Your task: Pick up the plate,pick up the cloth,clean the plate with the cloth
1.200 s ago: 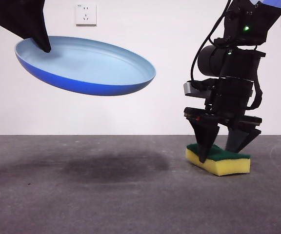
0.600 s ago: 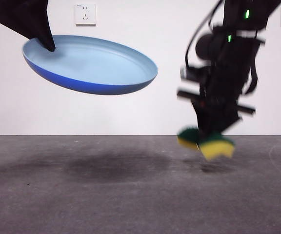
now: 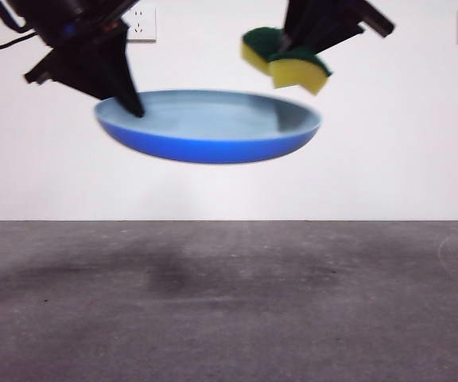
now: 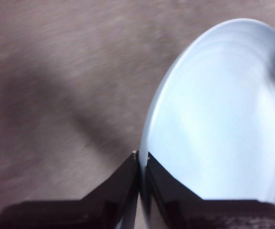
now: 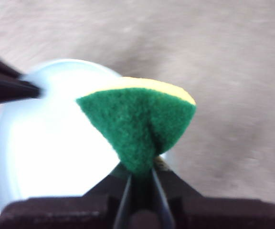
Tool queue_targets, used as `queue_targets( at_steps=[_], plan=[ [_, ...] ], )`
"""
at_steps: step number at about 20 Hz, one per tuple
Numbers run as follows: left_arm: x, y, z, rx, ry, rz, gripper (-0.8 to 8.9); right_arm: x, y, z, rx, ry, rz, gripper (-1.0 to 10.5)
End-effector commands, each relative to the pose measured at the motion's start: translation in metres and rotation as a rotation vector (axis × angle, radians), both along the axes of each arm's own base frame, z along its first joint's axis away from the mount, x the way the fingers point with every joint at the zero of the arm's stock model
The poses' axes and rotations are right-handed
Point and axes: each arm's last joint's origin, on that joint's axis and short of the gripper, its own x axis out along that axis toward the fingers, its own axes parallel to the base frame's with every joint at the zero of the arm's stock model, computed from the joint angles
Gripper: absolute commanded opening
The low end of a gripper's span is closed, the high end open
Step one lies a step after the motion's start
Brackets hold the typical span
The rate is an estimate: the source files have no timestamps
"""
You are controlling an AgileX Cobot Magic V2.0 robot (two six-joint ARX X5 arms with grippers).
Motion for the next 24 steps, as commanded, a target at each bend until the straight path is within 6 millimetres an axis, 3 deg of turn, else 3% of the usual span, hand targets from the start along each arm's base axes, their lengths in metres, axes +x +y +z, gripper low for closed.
queue_targets(
  at_steps=[1,7,13,16,18,21,24],
  plan=[
    [-0.002,-0.006,0.001,-0.028,0.004,-0.008,-0.07,0.004,0.015,-0.014,-0.023,0.022,0.006,-0.1],
    [-0.006,-0.015,0.001,-0.03,0.005,-0.036,-0.07,0.009,0.058,-0.045,-0.051,0.047,0.003,-0.1],
    [-0.004,-0.013,0.002,-0.022,-0.014,-0.019,-0.07,-0.025,0.088,-0.062,-0.166,0.132,0.158,-0.1],
    [-0.003,-0.012,0.002,-0.007,-0.02,0.0,-0.07,-0.038,0.08,-0.07,-0.324,0.212,0.206,-0.1],
    [-0.003,-0.011,0.002,-0.006,-0.018,0.0,-0.07,-0.039,0.073,-0.073,-0.472,0.179,0.131,-0.1],
    [-0.004,-0.011,0.001,-0.007,-0.003,-0.007,-0.07,-0.028,0.06,-0.071,-0.635,0.047,-0.049,-0.1],
    [-0.004,-0.012,0.001,-0.011,-0.003,-0.018,-0.07,-0.014,0.053,-0.068,-0.63,-0.014,-0.137,-0.1]
  ],
)
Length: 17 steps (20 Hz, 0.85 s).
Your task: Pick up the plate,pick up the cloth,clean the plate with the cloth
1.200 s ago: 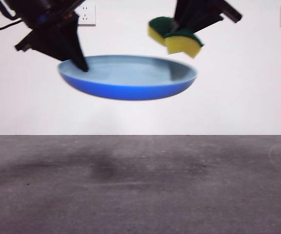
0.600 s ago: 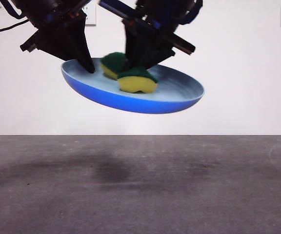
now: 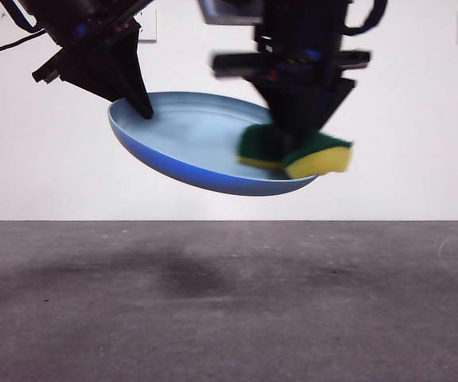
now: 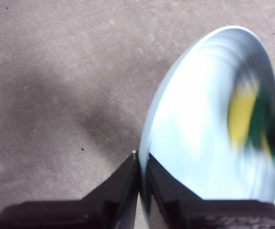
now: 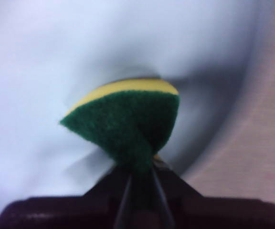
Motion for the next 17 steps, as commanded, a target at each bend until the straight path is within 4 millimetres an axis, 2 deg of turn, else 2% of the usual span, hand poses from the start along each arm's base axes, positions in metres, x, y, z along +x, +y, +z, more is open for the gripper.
queue_targets(
  at_steps=[1,6,11,14,17],
  plan=[
    [-0.001,-0.001,0.001,-0.023,0.005,-0.028,-0.07,0.014,-0.005,-0.003,0.01,-0.061,-0.05,-0.1],
    [-0.002,-0.002,0.001,-0.034,0.008,-0.066,-0.07,0.031,0.002,0.008,0.216,-0.163,-0.038,-0.1],
    [-0.002,-0.003,0.002,-0.05,-0.001,-0.077,-0.07,0.028,0.023,0.016,0.606,0.019,0.202,-0.1],
    [-0.001,-0.003,0.003,-0.056,-0.011,-0.078,-0.07,0.017,0.028,0.013,0.621,0.121,0.266,-0.1],
    [0.001,-0.004,0.005,-0.066,-0.034,-0.078,-0.07,0.005,0.025,0.004,0.508,0.223,0.288,-0.1]
  ],
)
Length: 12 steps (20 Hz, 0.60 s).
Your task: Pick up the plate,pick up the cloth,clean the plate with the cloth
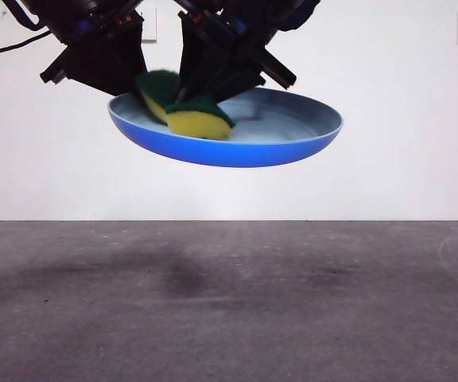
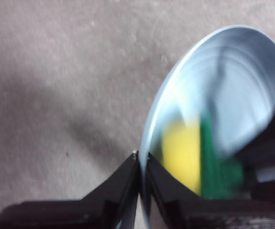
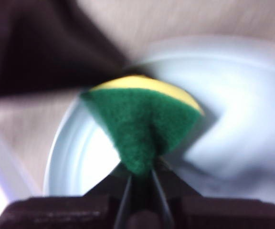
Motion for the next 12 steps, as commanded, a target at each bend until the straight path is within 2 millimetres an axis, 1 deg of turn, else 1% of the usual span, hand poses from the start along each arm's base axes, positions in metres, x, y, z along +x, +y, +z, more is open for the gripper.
queue_targets(
  at_steps=[1,3,4,6,8,9,10,12],
  plan=[
    [0.001,-0.003,0.004,-0.029,-0.03,-0.021,-0.07,-0.008,-0.004,-0.014,-0.119,0.073,0.049,-0.1],
    [0.001,-0.003,0.004,-0.034,-0.037,-0.02,-0.07,-0.013,-0.011,-0.019,-0.229,0.111,0.057,-0.1],
    [0.001,-0.003,0.004,-0.034,-0.038,-0.02,-0.07,-0.014,-0.017,-0.022,-0.323,0.093,0.012,-0.1],
    [0.001,-0.003,0.004,-0.034,-0.036,-0.02,-0.07,-0.01,-0.027,-0.023,-0.509,-0.009,-0.116,-0.1],
    [0.001,-0.003,0.004,-0.031,-0.029,-0.021,-0.07,-0.001,-0.036,-0.021,-0.629,-0.137,-0.253,-0.1],
    [0.0,-0.003,0.003,-0.031,-0.019,-0.024,-0.07,0.005,-0.038,-0.019,-0.641,-0.199,-0.313,-0.1],
    [0.0,-0.003,0.003,-0.036,-0.012,-0.032,-0.07,0.009,-0.038,-0.018,-0.625,-0.224,-0.335,-0.1],
    [-0.001,-0.003,0.003,-0.061,0.002,-0.061,-0.07,0.016,-0.036,-0.014,-0.552,-0.261,-0.364,-0.1]
  ],
)
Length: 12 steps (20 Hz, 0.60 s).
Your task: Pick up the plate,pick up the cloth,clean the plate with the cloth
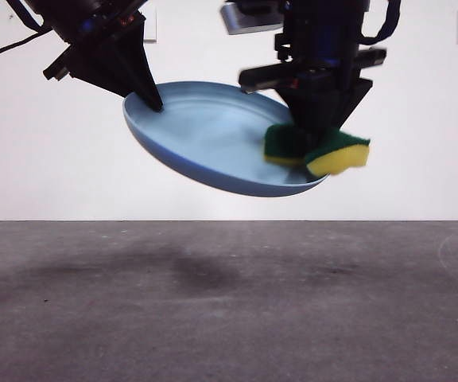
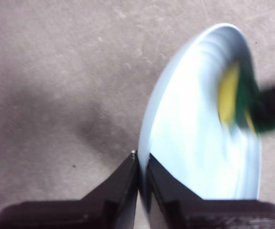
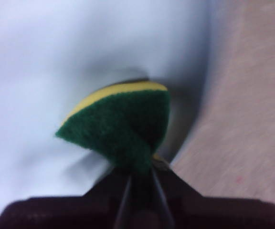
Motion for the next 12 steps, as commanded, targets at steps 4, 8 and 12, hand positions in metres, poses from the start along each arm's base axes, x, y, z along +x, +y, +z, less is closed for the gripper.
queue_targets(
  at_steps=[4,8,12],
  plan=[
    [-0.004,-0.003,0.002,-0.081,0.038,-0.094,-0.07,0.019,0.011,0.006,0.252,-0.087,0.06,-0.1],
    [-0.004,-0.003,0.002,-0.065,0.022,-0.1,-0.07,0.018,0.024,0.012,0.508,0.019,0.272,-0.1],
    [0.003,0.004,-0.002,0.175,-0.091,0.079,-0.07,0.009,0.015,0.026,0.501,-0.003,0.26,-0.1]
  ],
)
